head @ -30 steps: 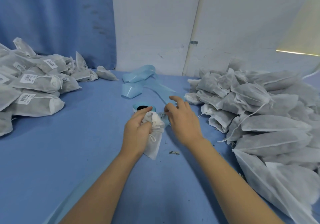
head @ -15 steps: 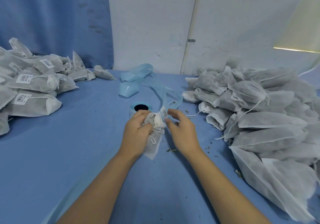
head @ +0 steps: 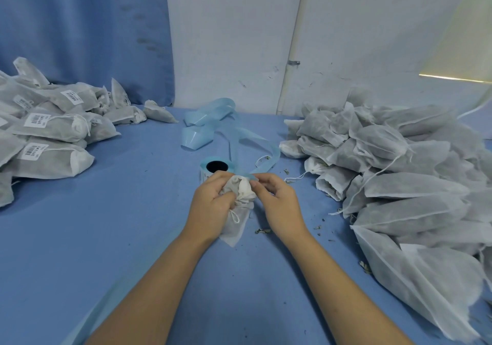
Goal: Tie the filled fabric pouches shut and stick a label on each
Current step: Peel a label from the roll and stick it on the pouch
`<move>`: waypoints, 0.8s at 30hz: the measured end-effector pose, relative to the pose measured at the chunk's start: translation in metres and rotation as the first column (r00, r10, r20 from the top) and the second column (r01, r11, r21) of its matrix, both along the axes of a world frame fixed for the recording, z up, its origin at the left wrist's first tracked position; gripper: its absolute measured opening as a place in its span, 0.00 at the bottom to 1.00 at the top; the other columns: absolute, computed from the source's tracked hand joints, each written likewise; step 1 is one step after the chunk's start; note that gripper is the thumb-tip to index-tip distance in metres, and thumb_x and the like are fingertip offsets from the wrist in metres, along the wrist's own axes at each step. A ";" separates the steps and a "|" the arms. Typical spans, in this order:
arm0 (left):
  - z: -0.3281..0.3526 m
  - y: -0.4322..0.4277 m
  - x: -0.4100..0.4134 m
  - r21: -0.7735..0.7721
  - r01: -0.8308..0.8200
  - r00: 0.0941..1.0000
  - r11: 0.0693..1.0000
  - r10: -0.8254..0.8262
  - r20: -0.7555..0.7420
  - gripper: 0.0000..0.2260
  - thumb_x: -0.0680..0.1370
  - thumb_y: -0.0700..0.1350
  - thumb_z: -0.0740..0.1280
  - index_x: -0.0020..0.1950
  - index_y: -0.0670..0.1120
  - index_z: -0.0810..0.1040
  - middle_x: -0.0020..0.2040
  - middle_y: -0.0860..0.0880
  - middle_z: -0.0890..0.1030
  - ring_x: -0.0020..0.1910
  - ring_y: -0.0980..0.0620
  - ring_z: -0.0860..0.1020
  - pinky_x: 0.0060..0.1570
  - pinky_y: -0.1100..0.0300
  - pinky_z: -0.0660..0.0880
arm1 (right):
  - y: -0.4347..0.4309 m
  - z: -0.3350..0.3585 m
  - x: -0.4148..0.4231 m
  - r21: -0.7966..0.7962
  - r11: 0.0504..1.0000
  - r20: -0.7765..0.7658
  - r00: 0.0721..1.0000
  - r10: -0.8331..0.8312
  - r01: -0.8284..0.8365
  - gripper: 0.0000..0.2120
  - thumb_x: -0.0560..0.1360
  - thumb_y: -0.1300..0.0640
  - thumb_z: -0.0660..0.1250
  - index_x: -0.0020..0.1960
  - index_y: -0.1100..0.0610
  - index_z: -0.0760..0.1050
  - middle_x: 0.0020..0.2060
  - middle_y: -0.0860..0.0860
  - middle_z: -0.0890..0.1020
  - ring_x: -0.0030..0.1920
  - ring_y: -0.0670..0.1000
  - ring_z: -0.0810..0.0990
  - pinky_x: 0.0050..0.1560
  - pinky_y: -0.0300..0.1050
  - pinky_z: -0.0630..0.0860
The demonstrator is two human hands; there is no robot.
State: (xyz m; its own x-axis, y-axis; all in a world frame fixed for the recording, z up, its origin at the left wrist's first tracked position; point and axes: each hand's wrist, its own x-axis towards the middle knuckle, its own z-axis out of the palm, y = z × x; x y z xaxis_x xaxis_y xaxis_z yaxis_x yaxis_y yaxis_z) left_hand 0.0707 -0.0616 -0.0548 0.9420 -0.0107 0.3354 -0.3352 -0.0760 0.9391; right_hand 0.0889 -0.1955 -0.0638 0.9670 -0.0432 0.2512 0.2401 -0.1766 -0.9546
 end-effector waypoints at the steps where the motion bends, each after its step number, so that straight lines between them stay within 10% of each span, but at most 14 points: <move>1: 0.000 0.000 0.000 0.003 -0.004 1.000 1.000 0.004 0.005 0.13 0.63 0.38 0.59 0.41 0.50 0.79 0.42 0.53 0.77 0.38 0.63 0.74 0.38 0.73 0.69 | -0.001 0.000 0.001 0.002 1.000 0.004 1.000 -0.005 0.005 0.05 0.78 0.58 0.66 0.48 0.49 0.78 0.43 0.43 0.83 0.45 0.39 0.80 0.46 0.29 0.72; 7: -0.001 0.001 0.000 0.025 -0.028 0.999 0.999 0.028 0.022 0.18 0.71 0.27 0.60 0.41 0.50 0.78 0.44 0.52 0.77 0.38 0.65 0.74 0.38 0.75 0.68 | -0.007 -0.001 0.003 0.077 0.984 -0.006 0.987 -0.163 0.163 0.08 0.79 0.59 0.64 0.49 0.52 0.82 0.43 0.43 0.82 0.44 0.41 0.78 0.49 0.35 0.73; 11: -0.001 0.002 0.002 -0.011 -0.077 0.997 0.997 0.077 -0.018 0.11 0.67 0.36 0.60 0.40 0.50 0.78 0.41 0.54 0.78 0.39 0.59 0.74 0.39 0.71 0.69 | -0.019 0.003 0.004 0.115 0.942 -0.007 0.949 -0.317 0.315 0.09 0.79 0.57 0.64 0.45 0.48 0.81 0.37 0.43 0.80 0.39 0.42 0.77 0.46 0.38 0.71; 17: 0.003 -0.002 0.006 -0.142 -0.079 0.996 0.987 0.071 -0.058 0.24 0.74 0.29 0.62 0.63 0.53 0.76 0.62 0.56 0.78 0.60 0.60 0.75 0.55 0.69 0.71 | -0.021 0.008 0.000 0.200 0.955 -0.030 0.976 -0.217 0.218 0.12 0.76 0.64 0.67 0.46 0.47 0.82 0.44 0.41 0.85 0.46 0.39 0.81 0.48 0.30 0.73; 24: 0.009 -0.005 0.006 -0.339 -0.078 0.992 0.937 0.040 -0.118 0.20 0.74 0.31 0.66 0.60 0.52 0.77 0.55 0.54 0.82 0.53 0.60 0.79 0.48 0.71 0.74 | -0.015 0.012 -0.003 0.283 0.944 0.049 0.980 -0.191 0.170 0.18 0.77 0.69 0.61 0.58 0.49 0.73 0.34 0.45 0.77 0.40 0.45 0.74 0.53 0.39 0.72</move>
